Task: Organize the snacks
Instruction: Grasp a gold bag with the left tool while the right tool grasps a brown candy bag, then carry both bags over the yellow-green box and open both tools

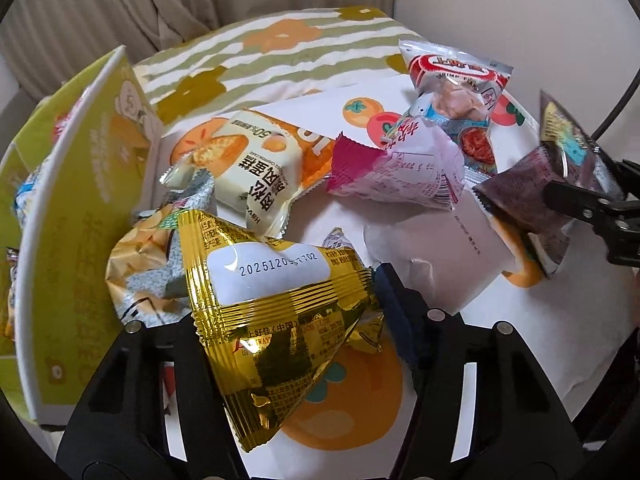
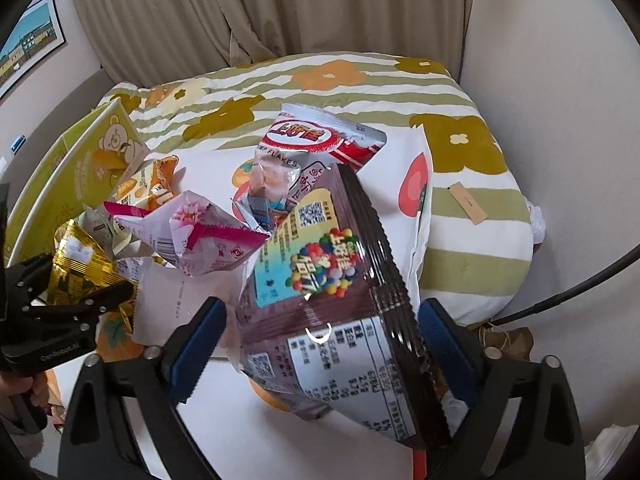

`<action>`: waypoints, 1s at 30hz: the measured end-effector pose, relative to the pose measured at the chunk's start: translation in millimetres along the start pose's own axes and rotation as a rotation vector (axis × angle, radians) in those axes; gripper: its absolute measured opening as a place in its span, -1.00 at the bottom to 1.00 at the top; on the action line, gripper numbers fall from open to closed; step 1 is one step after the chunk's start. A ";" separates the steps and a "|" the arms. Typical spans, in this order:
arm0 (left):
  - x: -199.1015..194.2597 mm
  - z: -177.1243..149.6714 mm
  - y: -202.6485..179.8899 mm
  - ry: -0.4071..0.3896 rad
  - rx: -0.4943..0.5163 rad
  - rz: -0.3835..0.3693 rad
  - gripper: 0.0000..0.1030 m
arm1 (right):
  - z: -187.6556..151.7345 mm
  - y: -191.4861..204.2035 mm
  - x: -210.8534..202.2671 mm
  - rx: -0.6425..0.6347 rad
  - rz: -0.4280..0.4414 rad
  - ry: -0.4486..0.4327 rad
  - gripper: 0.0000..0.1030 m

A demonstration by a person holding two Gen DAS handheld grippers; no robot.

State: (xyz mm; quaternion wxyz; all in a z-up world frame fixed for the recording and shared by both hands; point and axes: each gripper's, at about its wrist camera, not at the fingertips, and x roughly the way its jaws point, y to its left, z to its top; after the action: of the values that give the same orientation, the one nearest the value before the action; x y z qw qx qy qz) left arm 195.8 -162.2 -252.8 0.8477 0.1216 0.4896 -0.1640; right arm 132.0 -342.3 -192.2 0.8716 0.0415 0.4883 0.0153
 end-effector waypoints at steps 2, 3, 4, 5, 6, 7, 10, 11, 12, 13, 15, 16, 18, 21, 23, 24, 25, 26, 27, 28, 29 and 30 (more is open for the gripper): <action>-4.7 -0.1 -0.5 -0.009 -0.002 -0.001 0.05 | 0.1 0.7 1.0 -0.007 0.000 0.004 0.64; -7.7 -0.2 -1.3 -0.013 -0.001 0.000 0.04 | 0.1 1.4 0.3 -0.011 -0.002 -0.001 0.61; -9.4 -0.2 -2.2 -0.017 0.001 0.001 0.04 | 0.0 2.0 -0.2 -0.016 -0.006 -0.003 0.54; -10.9 -0.4 -2.8 -0.020 0.003 0.003 0.04 | -0.1 3.2 -1.1 -0.027 -0.008 -0.006 0.33; -13.5 -0.3 -3.6 -0.025 0.004 0.004 0.03 | -0.2 4.1 -2.0 -0.033 -0.007 -0.006 0.33; -15.1 0.2 -4.0 -0.027 0.004 0.004 0.03 | -0.2 5.1 -3.1 -0.038 -0.008 -0.009 0.30; -19.2 0.1 -4.9 -0.035 -0.001 0.007 0.02 | -0.1 7.1 -4.7 -0.049 -0.011 -0.007 0.22; -21.5 -0.2 -4.8 -0.040 -0.004 0.009 0.02 | -0.2 6.8 -6.2 -0.048 -0.010 -0.011 0.22; -24.1 -0.2 -4.7 -0.045 -0.007 0.009 0.02 | -0.2 6.8 -7.8 -0.047 -0.009 -0.016 0.21; -25.9 0.3 -4.7 -0.048 -0.010 0.010 0.02 | -0.1 6.9 -9.5 -0.047 -0.007 -0.020 0.21; -29.6 0.8 -5.4 -0.054 -0.014 0.010 0.02 | -0.2 7.5 -13.3 -0.051 -0.011 -0.027 0.19; -31.8 0.9 -5.9 -0.058 -0.014 0.012 0.02 | -0.4 8.1 -15.0 -0.050 -0.010 -0.028 0.19; -36.5 1.1 -6.7 -0.064 -0.016 0.014 0.01 | -0.4 8.8 -19.5 -0.049 -0.009 -0.036 0.19; -46.4 2.2 -7.9 -0.078 -0.018 0.017 0.01 | 0.3 10.1 -28.9 -0.050 -0.012 -0.049 0.19; -53.0 2.7 -8.5 -0.085 -0.017 0.024 0.01 | 1.2 10.6 -36.3 -0.047 -0.013 -0.061 0.19; -56.7 3.4 -9.3 -0.090 -0.019 0.026 0.01 | 2.1 10.3 -40.8 -0.047 -0.015 -0.066 0.19; -62.7 4.0 -9.5 -0.099 -0.025 0.030 0.01 | 3.1 10.3 -45.4 -0.047 -0.016 -0.071 0.19; -67.9 4.1 -9.4 -0.107 -0.029 0.033 0.01 | 3.9 10.1 -50.7 -0.047 -0.016 -0.081 0.19; -74.3 4.7 -9.3 -0.115 -0.036 0.035 0.01 | 5.1 10.3 -56.8 -0.047 -0.014 -0.090 0.19; -80.6 5.5 -9.3 -0.124 -0.043 0.037 0.01 | 6.4 11.2 -62.3 -0.050 -0.013 -0.095 0.19; -86.0 5.6 -8.6 -0.132 -0.049 0.038 0.01 | 8.2 12.5 -67.8 -0.053 -0.013 -0.101 0.19; -94.7 5.9 -8.4 -0.145 -0.057 0.042 0.01 | 10.3 14.6 -74.3 -0.060 -0.011 -0.107 0.19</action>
State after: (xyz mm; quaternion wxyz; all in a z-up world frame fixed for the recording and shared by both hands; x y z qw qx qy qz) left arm 152.9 -157.0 -167.9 0.8873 0.0953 0.4286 -0.1408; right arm 102.2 -333.3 -122.5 0.8973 0.0135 0.4406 0.0229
